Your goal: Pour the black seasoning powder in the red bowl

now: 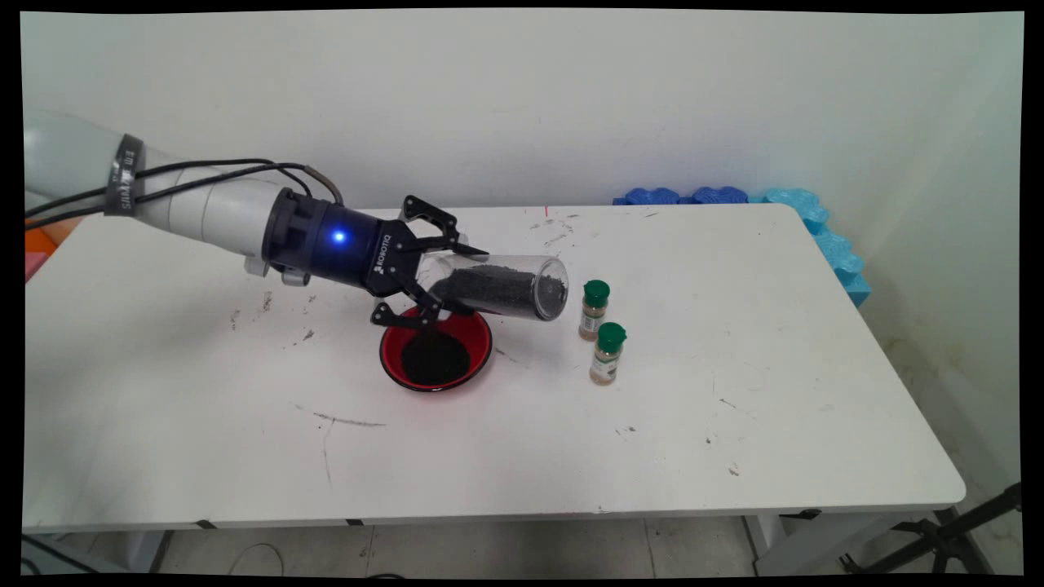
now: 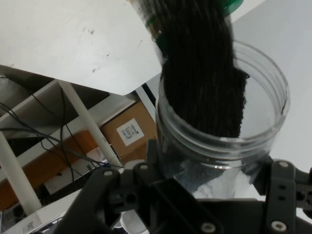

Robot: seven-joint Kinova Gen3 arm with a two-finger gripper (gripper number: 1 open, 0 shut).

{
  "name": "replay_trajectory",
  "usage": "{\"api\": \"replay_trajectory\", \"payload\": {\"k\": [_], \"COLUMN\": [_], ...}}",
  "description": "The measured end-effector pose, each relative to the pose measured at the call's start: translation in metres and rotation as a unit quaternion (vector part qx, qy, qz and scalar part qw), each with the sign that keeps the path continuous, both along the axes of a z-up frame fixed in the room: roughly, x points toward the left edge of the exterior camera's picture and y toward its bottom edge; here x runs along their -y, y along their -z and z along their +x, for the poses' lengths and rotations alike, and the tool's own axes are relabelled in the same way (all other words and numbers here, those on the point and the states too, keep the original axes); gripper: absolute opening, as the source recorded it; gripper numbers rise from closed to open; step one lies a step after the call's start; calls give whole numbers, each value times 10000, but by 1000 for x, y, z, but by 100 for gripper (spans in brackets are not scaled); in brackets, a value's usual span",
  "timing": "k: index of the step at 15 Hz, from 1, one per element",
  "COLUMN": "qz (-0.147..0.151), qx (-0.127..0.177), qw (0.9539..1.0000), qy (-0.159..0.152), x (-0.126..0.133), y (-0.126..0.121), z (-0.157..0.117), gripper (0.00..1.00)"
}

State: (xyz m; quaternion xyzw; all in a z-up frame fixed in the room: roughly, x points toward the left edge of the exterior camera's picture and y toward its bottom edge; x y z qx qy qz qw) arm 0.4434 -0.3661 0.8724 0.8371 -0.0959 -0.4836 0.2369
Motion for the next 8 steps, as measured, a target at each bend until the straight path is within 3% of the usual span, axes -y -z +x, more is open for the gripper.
{"api": "replay_trajectory", "payload": {"k": [8], "qz": [32], "qx": [-60], "qw": [10000], "qy": [-39], "x": [1], "y": [1], "z": [-1], "gripper": [0]}}
